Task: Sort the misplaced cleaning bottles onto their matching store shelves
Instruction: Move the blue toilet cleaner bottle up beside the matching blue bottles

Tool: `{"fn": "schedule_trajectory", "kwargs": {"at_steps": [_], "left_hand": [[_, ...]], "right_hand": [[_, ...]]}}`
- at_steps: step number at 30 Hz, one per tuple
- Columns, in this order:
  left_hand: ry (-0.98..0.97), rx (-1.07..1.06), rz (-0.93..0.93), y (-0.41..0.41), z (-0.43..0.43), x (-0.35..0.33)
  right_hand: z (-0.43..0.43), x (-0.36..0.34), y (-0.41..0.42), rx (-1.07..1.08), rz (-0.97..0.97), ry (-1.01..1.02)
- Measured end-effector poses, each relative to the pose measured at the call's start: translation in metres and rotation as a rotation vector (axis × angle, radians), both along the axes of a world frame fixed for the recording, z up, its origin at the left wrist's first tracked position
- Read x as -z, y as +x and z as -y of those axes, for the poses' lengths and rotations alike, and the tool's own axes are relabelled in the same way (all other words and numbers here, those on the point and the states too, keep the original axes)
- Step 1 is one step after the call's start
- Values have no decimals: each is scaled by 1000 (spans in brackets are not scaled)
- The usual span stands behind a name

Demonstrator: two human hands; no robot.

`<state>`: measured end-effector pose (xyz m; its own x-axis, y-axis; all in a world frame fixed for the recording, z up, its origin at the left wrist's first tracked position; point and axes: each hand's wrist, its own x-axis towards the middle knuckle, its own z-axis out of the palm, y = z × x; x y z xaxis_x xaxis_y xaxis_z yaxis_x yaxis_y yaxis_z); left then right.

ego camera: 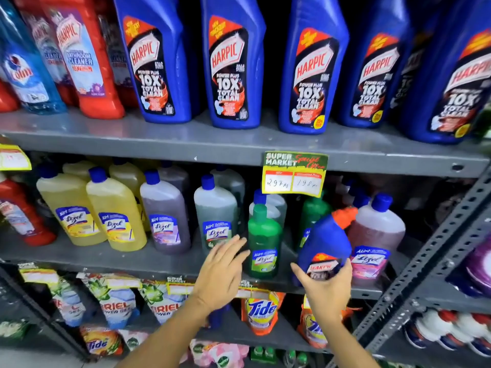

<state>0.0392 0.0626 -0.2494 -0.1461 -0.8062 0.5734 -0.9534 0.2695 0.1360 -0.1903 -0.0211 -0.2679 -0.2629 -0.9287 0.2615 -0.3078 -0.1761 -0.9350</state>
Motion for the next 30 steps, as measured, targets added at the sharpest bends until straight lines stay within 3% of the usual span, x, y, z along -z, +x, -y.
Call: {"fn": "schedule_trajectory", "kwargs": {"at_steps": [6, 10, 13, 19, 27, 30], "left_hand": [[-493, 111, 115, -14, 35, -161], [-593, 12, 54, -15, 48, -218], [-547, -74, 30, -15, 57, -232], [-446, -142, 166, -16, 70, -232], [-491, -131, 238, -8, 75, -226], [-535, -120, 227, -8, 77, -224]], "right_hand": [[-27, -106, -17, -29, 138, -303], [-20, -206, -24, -59, 195, -626], [-3, -270, -27, 0, 120, -734], [52, -330, -25, 70, -100, -544], [87, -321, -25, 119, -168, -348], [87, -319, -21, 139, -286, -319]]}}
